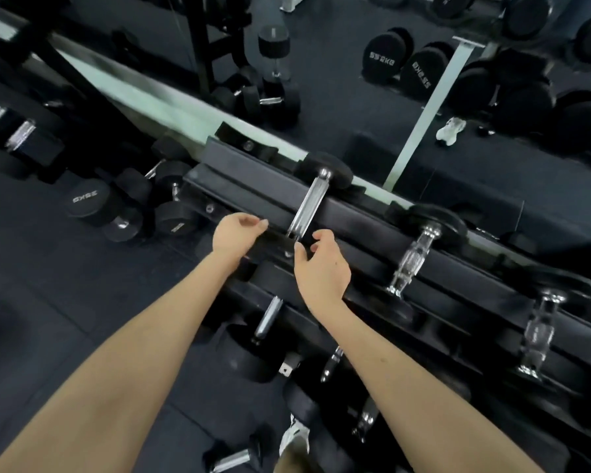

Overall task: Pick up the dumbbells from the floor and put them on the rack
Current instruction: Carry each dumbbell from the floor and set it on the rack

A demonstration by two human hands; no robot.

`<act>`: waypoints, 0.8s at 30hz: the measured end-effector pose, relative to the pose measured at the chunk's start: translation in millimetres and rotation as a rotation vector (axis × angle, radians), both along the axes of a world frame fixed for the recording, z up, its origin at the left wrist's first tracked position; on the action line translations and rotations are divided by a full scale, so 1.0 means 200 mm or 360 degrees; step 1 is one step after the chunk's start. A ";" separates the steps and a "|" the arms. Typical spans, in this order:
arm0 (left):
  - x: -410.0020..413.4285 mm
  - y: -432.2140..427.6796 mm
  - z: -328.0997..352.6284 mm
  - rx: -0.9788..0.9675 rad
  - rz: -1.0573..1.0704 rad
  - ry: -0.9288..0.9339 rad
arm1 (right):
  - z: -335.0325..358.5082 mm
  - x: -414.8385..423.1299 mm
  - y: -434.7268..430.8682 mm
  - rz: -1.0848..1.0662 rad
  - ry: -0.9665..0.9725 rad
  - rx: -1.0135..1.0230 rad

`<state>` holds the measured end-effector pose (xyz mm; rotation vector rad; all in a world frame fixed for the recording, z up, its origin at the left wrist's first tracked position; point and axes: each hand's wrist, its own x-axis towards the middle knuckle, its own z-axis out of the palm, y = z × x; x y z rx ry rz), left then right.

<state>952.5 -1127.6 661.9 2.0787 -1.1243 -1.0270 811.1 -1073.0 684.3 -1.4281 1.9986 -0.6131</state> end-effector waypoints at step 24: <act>0.56 2.51 -0.58 0.0757 0.0847 0.0250 | -0.73 0.33 1.81 0.1204 0.0197 0.0742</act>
